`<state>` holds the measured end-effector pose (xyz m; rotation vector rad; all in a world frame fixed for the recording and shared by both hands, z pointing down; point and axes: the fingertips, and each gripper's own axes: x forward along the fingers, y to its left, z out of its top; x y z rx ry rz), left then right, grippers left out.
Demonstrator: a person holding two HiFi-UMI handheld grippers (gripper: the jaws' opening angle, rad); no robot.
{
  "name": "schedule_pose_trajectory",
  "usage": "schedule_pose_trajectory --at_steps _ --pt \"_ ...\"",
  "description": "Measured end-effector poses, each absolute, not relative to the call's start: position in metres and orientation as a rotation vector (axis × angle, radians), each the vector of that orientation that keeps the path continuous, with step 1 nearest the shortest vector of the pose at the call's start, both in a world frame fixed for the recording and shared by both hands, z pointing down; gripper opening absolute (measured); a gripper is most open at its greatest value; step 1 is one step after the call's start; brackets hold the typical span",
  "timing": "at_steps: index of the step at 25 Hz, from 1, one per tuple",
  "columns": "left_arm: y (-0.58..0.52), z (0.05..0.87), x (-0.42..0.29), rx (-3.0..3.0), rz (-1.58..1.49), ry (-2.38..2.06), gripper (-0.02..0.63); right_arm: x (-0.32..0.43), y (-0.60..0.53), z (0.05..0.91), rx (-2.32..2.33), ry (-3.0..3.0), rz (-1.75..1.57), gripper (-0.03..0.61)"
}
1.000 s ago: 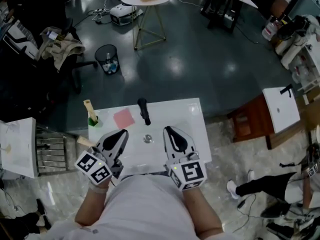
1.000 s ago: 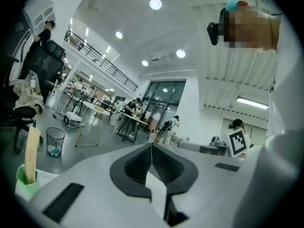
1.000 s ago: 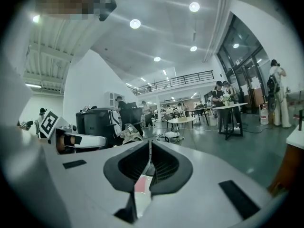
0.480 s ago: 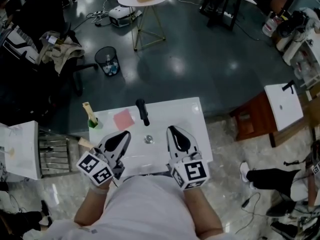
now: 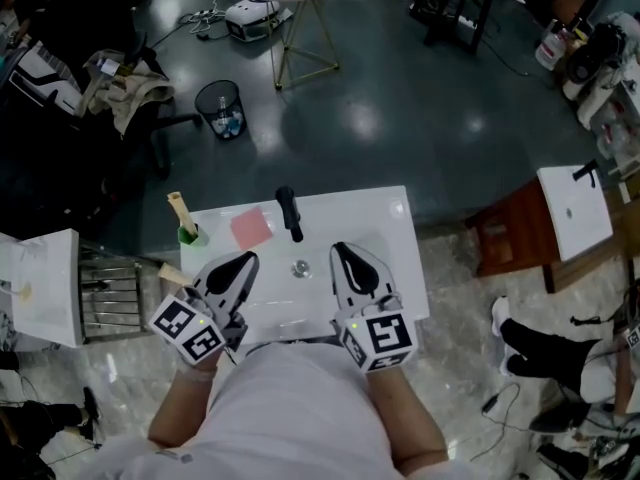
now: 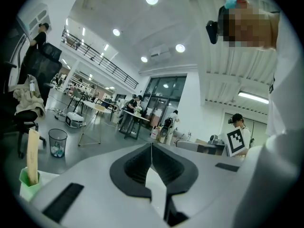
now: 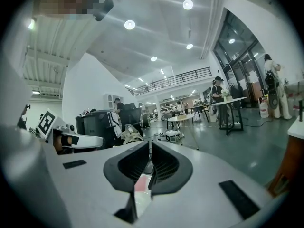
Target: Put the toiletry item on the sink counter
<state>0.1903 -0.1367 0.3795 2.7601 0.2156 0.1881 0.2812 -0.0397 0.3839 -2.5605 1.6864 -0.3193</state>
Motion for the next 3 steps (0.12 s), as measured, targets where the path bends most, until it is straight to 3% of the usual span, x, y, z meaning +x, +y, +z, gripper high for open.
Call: schedule_pose_trajectory --at_steps 3 --pt "-0.1380 0.3789 0.1909 2.762 0.183 0.209 0.018 0.2827 -0.0413 0.3826 -2.560 1.694 -0.314 0.028"
